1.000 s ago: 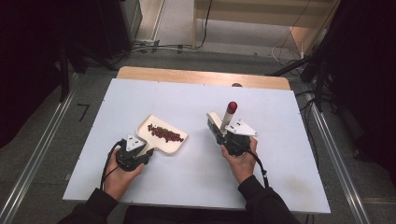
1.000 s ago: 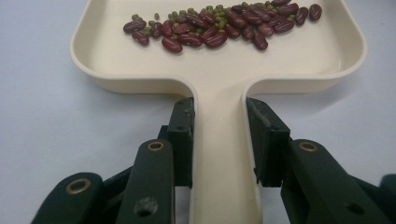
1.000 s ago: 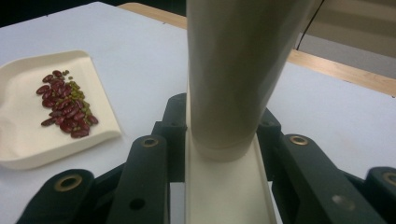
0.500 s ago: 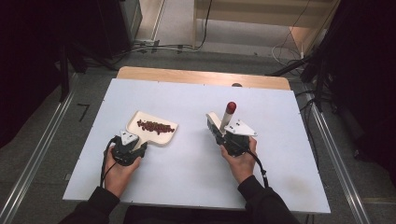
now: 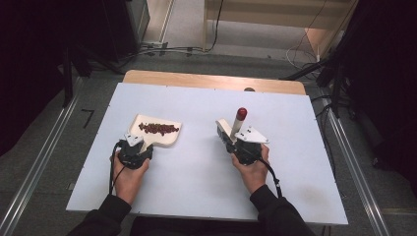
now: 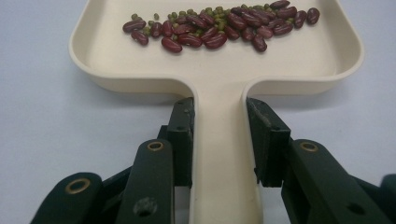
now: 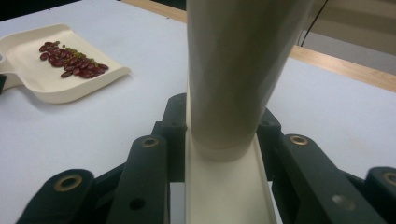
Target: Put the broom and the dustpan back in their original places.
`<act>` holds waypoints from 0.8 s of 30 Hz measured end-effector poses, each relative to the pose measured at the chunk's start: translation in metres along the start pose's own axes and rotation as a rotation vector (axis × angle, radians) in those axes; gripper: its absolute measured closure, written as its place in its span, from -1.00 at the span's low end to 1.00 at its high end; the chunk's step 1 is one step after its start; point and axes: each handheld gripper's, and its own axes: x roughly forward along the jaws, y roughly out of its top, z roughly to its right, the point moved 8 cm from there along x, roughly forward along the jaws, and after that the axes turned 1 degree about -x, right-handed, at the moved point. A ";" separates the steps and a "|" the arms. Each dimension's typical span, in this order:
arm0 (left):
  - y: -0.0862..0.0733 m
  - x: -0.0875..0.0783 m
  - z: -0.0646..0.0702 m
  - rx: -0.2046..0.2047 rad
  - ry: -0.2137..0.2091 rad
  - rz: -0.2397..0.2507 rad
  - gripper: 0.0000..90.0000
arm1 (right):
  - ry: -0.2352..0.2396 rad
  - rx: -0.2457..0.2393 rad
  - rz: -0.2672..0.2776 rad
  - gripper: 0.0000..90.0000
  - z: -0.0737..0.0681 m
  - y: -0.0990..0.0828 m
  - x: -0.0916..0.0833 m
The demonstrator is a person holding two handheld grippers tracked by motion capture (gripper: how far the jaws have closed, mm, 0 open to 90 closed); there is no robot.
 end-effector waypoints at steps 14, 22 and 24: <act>0.009 0.010 0.001 -0.096 0.042 0.015 0.47 | 0.001 0.012 0.002 0.43 0.006 0.000 -0.003; 0.010 0.011 0.003 -0.085 0.030 0.026 0.28 | 0.012 0.023 0.001 0.43 0.011 -0.002 -0.008; 0.010 0.011 0.003 -0.085 0.024 0.026 0.19 | 0.018 0.029 0.001 0.43 0.013 -0.002 -0.010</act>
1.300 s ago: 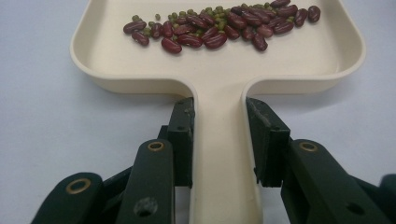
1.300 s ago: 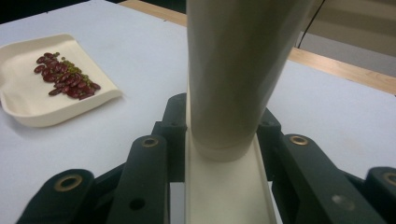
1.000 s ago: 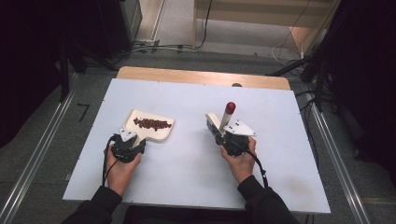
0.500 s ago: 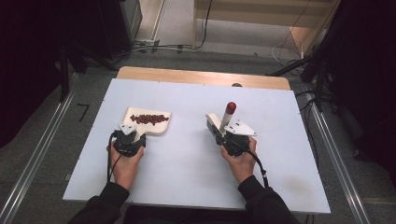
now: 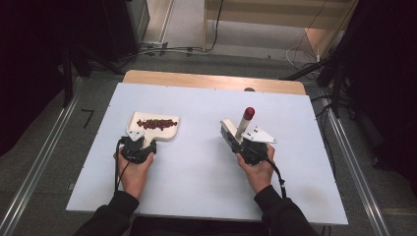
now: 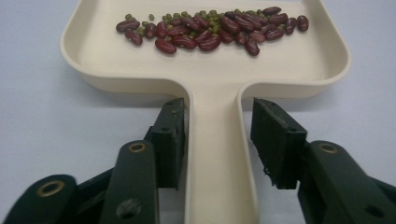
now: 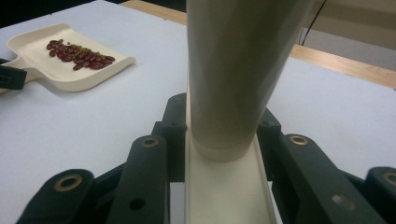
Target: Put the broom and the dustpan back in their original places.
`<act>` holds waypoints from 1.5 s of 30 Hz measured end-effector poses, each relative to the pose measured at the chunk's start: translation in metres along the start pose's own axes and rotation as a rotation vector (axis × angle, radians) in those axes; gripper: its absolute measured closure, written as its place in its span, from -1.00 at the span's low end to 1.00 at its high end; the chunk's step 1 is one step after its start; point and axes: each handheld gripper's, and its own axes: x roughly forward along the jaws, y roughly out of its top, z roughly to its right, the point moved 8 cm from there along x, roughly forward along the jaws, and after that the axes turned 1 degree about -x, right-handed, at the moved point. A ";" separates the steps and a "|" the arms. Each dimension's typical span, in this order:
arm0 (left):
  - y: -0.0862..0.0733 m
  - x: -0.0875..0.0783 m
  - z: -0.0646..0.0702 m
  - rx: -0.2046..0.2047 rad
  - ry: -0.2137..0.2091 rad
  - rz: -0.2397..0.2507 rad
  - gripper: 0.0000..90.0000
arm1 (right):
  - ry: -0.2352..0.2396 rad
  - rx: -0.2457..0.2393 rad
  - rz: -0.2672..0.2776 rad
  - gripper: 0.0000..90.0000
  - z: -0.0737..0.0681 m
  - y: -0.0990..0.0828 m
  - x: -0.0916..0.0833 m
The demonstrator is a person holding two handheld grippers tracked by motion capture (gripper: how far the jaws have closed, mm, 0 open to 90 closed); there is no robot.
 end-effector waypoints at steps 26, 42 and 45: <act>0.007 -0.023 0.009 0.055 -0.053 0.088 -0.13 | 0.047 0.068 -0.044 0.43 0.039 -0.017 -0.022; 0.008 -0.024 0.009 0.050 -0.070 0.097 -0.13 | 0.103 0.132 -0.078 0.42 0.055 -0.025 -0.020; 0.008 -0.024 0.009 0.048 -0.073 0.100 -0.13 | 0.132 0.143 -0.087 0.42 0.055 -0.027 -0.018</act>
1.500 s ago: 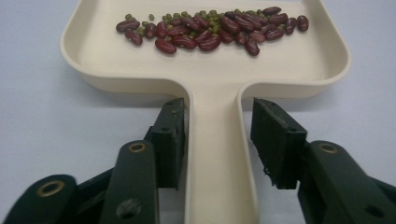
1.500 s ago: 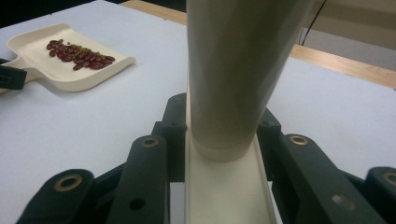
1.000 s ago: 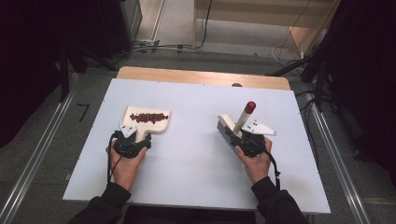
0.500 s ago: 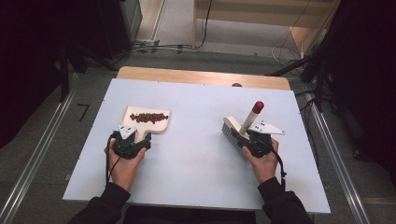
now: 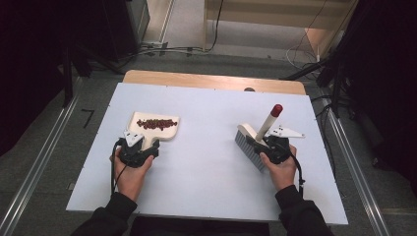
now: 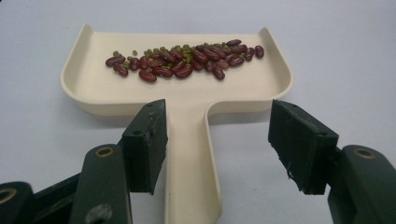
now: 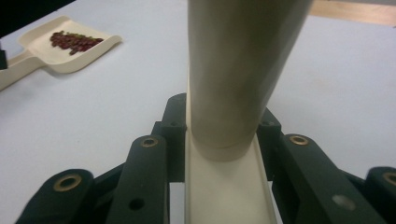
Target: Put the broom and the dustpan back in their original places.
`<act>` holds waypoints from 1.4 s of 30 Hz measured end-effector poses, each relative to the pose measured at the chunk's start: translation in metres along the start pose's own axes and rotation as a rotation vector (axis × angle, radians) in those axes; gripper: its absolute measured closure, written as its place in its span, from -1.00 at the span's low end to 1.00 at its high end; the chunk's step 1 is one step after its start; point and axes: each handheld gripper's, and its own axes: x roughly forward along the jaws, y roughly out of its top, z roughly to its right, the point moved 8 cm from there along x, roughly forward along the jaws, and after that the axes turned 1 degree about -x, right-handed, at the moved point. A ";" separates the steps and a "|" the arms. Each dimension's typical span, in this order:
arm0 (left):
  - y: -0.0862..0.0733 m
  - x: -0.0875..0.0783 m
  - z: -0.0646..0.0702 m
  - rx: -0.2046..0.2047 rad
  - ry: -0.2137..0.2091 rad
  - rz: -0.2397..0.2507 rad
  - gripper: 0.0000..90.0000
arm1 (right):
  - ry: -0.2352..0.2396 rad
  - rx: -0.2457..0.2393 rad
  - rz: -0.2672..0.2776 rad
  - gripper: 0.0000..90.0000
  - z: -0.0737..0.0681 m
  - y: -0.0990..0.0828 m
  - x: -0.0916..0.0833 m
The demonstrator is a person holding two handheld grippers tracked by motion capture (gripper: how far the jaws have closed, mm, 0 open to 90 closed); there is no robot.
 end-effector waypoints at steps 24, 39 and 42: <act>0.001 0.000 0.002 0.000 -0.011 0.010 -0.14 | -0.069 0.037 -0.026 -0.09 0.021 -0.004 0.006; 0.002 -0.001 0.002 0.000 -0.014 0.017 -0.14 | -0.287 0.115 -0.096 -0.29 0.072 -0.017 0.000; 0.002 -0.001 0.001 -0.005 -0.011 0.021 -0.14 | -0.298 0.129 -0.093 -0.31 0.076 -0.017 -0.002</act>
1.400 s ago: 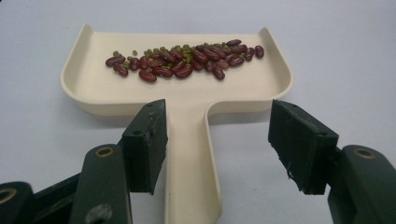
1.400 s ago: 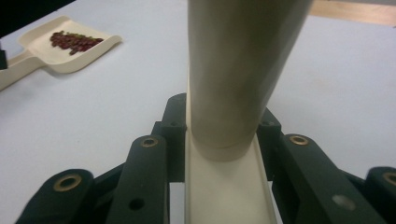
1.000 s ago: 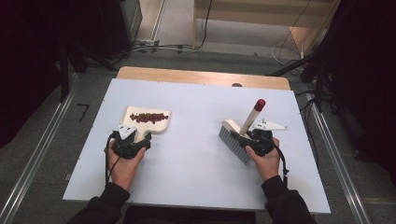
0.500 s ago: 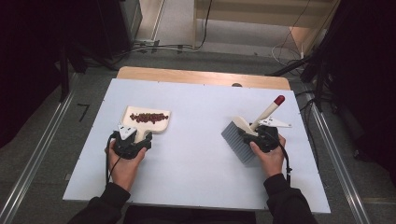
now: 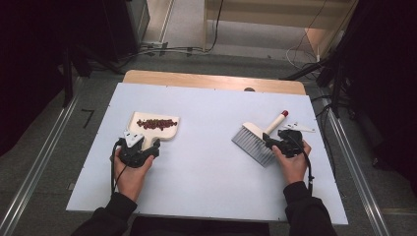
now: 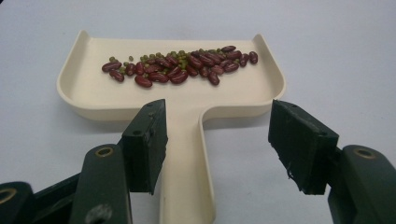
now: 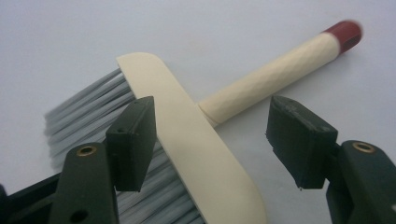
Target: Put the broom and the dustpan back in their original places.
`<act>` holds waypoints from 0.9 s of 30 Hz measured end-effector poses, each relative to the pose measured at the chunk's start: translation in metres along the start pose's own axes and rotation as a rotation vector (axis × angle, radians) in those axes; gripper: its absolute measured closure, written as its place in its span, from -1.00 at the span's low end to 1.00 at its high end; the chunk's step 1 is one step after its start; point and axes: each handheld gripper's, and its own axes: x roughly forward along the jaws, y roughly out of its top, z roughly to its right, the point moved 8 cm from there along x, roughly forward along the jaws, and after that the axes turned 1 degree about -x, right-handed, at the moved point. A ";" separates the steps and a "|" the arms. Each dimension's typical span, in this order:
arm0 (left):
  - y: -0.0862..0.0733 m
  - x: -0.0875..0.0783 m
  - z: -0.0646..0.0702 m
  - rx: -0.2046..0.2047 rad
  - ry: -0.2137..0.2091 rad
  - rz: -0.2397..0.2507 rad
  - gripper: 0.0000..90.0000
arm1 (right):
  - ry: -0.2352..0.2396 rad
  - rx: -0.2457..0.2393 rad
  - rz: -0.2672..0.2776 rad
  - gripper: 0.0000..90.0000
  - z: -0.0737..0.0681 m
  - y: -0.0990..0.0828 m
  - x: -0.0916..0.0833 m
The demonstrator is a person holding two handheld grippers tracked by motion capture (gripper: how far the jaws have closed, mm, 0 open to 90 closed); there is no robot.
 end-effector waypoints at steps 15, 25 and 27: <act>0.004 -0.002 -0.005 -0.019 0.007 0.024 -0.26 | -0.069 0.081 0.001 -0.37 0.013 0.014 0.004; 0.005 -0.003 -0.008 -0.024 0.008 0.030 -0.26 | -0.134 0.125 -0.062 -0.35 0.018 0.023 0.024; 0.006 -0.003 -0.008 -0.027 0.009 0.032 -0.26 | -0.154 0.132 -0.094 -0.35 0.020 0.021 0.028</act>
